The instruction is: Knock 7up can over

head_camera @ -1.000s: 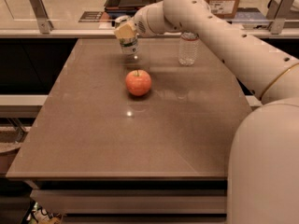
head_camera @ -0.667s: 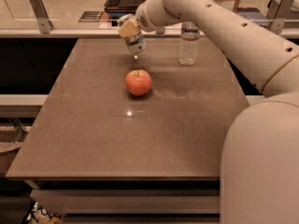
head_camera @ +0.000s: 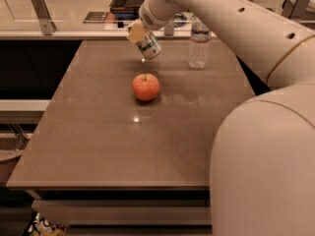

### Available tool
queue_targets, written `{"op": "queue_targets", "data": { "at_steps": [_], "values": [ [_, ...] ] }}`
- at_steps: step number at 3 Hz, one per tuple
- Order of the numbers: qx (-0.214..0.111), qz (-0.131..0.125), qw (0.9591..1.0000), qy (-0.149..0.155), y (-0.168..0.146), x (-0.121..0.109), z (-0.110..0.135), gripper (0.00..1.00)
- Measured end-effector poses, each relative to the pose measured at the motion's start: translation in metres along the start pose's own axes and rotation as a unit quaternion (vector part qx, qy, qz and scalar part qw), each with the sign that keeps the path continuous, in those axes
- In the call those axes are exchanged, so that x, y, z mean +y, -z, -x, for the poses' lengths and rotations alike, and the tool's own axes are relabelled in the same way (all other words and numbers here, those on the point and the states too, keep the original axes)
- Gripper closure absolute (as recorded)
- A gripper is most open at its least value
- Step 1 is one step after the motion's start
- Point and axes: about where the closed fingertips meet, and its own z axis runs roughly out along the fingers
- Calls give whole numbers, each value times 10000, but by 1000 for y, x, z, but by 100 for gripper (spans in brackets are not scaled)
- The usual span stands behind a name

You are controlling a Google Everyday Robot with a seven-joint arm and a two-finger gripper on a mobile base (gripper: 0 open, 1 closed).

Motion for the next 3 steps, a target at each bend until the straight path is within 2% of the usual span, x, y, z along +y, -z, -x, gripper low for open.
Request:
{"op": "queue_targets", "data": {
  "at_steps": [1, 2, 3],
  "values": [
    [564, 38, 9979, 303, -8, 7, -6, 100],
    [1082, 124, 9920, 632, -18, 15, -9, 100],
    [1376, 309, 9864, 840, -31, 28, -12, 100]
  ]
}}
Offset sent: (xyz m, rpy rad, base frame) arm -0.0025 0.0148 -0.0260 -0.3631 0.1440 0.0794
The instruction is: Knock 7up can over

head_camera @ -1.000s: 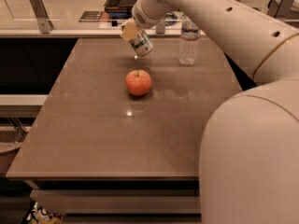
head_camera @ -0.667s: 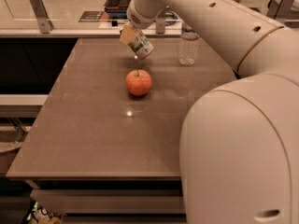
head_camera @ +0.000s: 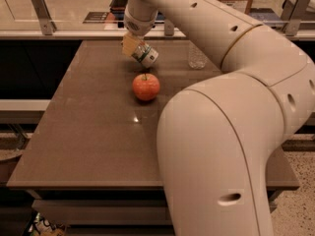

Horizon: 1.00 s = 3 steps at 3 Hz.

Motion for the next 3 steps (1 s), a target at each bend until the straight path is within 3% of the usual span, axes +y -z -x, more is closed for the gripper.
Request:
{"op": "queue_targets", "data": {
  "at_steps": [1, 3],
  "values": [
    [38, 244, 9996, 156, -19, 15, 8, 100],
    [-516, 712, 9960, 152, -62, 41, 28, 100]
  ]
}}
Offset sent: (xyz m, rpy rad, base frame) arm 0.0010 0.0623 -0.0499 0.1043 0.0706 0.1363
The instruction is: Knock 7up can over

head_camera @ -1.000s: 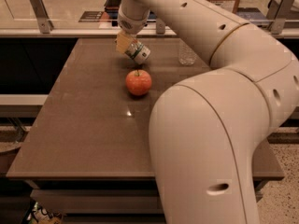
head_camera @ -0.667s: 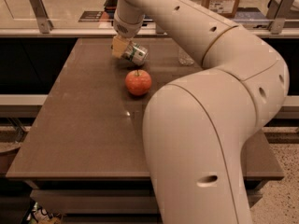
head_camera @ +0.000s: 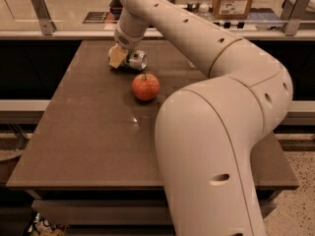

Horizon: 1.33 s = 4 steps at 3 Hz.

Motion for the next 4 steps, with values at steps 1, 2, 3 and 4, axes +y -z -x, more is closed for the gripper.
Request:
{"op": "queue_targets", "data": {
  "at_steps": [1, 2, 3, 4],
  "values": [
    [-80, 31, 10000, -19, 0, 0, 3, 100],
    [-79, 32, 10000, -19, 0, 0, 3, 82],
    [-69, 46, 10000, -16, -1, 1, 4, 59],
    [-69, 47, 10000, -16, 0, 0, 4, 36]
  ]
}}
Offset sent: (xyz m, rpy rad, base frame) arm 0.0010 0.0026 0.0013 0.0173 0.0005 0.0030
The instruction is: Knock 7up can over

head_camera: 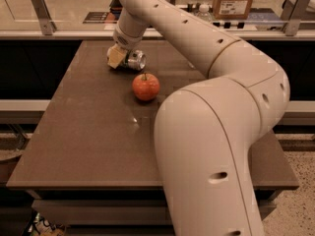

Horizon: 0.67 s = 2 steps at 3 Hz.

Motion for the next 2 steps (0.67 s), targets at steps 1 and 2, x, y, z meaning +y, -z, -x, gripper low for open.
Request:
{"op": "queue_targets", "data": {
  "at_steps": [1, 2],
  "values": [
    [1, 1, 10000, 0, 0, 0, 0, 13],
    [16, 24, 10000, 4, -4, 2, 0, 0]
  ]
}}
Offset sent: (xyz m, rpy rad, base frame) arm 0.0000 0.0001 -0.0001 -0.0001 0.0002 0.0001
